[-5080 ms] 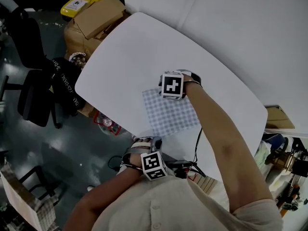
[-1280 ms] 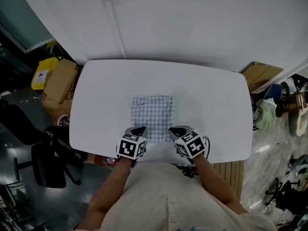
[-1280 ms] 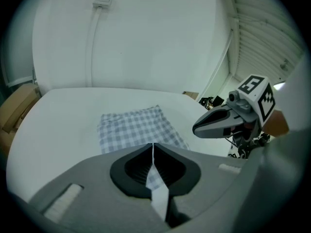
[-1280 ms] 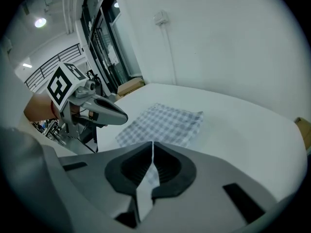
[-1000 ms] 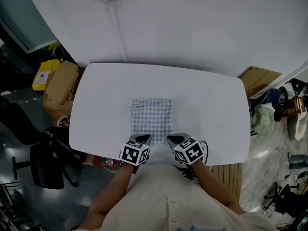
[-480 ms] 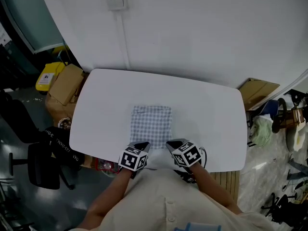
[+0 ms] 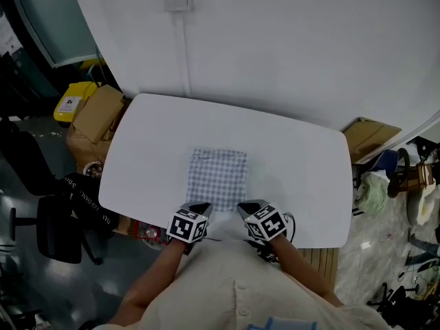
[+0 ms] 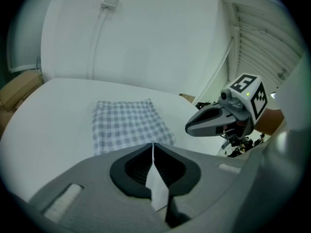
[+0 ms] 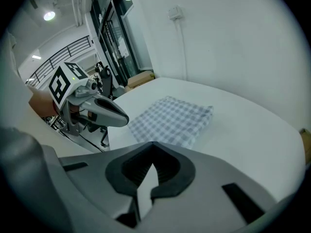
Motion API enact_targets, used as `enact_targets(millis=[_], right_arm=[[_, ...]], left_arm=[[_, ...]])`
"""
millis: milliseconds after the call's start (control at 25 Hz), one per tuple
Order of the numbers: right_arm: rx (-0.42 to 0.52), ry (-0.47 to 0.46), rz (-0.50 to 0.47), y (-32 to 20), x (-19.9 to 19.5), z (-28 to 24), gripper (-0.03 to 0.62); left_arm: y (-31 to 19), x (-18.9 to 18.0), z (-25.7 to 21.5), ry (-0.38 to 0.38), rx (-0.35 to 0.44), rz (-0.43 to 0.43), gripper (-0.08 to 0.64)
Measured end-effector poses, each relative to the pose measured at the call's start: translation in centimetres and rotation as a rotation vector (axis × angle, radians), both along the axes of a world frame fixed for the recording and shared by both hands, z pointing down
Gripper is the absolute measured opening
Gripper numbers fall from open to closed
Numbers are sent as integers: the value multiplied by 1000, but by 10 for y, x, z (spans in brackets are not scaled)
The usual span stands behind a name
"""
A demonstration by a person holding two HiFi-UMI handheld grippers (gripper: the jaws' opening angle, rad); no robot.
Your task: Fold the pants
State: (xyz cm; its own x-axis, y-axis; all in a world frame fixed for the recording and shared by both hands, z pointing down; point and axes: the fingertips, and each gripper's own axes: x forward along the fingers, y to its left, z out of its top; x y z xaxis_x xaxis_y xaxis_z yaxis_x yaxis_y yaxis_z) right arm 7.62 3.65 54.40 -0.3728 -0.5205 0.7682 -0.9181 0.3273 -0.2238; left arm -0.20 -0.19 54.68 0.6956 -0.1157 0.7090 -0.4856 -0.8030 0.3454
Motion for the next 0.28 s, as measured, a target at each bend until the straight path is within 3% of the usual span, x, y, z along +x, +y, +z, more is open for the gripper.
enact_targets(millis=[280], right_arm=[[-6, 8, -10, 6, -6, 5, 15]], left_arm=[[1, 3, 0, 3, -5, 11, 20]])
